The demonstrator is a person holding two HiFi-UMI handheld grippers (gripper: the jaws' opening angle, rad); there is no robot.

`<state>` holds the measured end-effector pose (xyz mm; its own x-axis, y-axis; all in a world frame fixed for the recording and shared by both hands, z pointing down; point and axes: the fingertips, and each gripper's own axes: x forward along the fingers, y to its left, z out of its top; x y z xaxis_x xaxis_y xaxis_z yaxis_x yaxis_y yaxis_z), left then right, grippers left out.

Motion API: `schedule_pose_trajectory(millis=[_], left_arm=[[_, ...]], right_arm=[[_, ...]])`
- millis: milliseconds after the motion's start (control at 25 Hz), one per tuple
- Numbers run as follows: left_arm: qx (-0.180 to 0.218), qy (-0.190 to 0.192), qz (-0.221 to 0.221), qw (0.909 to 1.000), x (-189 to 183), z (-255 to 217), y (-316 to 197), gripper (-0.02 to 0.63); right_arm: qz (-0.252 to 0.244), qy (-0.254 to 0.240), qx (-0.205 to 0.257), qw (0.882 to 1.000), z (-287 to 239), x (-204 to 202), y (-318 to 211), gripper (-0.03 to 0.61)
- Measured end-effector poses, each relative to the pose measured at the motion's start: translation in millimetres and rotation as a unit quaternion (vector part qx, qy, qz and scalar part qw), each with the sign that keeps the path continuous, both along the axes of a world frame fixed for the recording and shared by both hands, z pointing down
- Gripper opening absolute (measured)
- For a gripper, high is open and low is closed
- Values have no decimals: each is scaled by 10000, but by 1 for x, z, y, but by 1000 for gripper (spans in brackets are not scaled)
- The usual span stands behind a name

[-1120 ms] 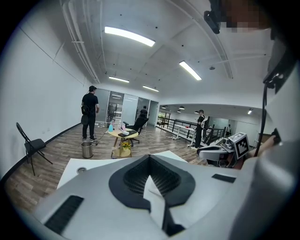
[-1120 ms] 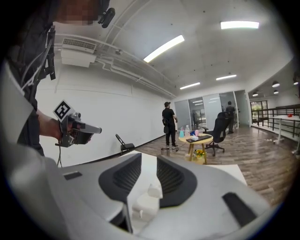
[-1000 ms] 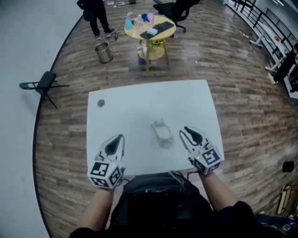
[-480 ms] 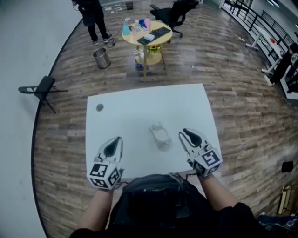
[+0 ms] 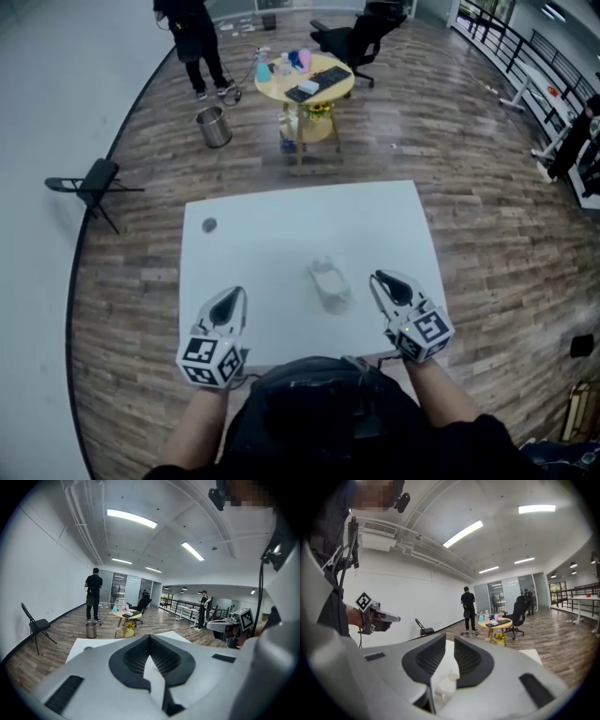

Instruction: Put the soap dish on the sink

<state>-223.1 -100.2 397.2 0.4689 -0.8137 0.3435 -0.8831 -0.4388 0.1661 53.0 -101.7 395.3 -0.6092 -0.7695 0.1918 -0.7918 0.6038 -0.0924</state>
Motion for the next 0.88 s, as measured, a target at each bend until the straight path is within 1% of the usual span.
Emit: schedule_pose_trajectory(millis=[160,280,360,440,680,880], left_arm=[[-5,-15,-20,10000,-3,-2,0,-11],[1,-7,-30,10000,-6,-4,-1,-11],[-5,2,-45,10000,-8,-3,-1,-11],[-3,9,-50,10000,-10,-2,-1,-11],[6,25,-64,10000,-19,0,-3,-11],[14,49,-34,10000,-21,1,-6,-11]], right_arm=[[70,-22,164,9998,-6,2,0,55],[73,-5,205,9998,-8,2,-3,46],[63,12,187,9998,-5,0,-3,35],[68,22,206,9998,-4,-1,-3,6],[122,159,210,9996,1,-5,-4,5],[301,136,251,9991,-3,-1,-7,5]])
